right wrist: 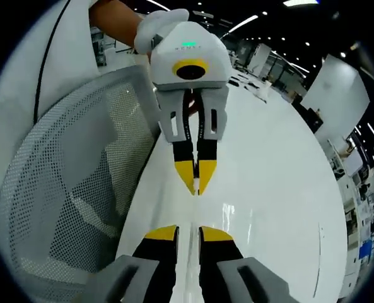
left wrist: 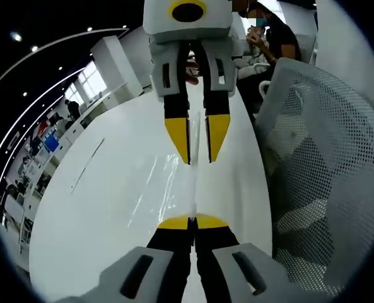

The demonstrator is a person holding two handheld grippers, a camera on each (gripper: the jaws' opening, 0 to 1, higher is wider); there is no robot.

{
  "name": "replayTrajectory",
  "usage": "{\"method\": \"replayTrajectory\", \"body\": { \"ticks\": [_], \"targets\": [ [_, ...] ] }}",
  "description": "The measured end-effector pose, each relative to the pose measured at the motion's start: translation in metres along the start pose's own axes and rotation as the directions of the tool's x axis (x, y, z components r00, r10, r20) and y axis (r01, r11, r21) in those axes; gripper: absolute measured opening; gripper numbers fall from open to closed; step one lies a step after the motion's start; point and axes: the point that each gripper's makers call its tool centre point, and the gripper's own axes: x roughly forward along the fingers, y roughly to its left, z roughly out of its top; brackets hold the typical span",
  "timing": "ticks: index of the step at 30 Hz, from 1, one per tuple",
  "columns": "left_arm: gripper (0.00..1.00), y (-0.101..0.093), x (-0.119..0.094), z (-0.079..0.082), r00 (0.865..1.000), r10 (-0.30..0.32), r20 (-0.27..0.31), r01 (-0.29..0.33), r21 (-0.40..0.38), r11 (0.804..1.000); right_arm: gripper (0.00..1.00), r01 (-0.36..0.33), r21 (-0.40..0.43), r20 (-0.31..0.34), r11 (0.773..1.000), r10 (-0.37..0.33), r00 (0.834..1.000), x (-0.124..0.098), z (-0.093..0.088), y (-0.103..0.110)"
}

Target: Open the resealable bag by pulling the two sides of the seal apart until the entire bag opening is separated and visibly accessible.

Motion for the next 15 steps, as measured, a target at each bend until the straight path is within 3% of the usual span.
{"method": "replayTrajectory", "body": {
  "ticks": [8,15],
  "targets": [
    [0.0,0.0,0.0,0.008,1.0,-0.005,0.01,0.005,0.001,1.0,0.07,0.017,0.047,0.075,0.999,-0.021,0.997,0.015,0.03,-0.009],
    [0.0,0.0,-0.002,0.008,1.0,-0.007,0.006,0.007,0.019,1.0,0.02,0.016,0.053,0.061,0.998,-0.019,0.998,0.019,0.03,-0.009]
  ]
}}
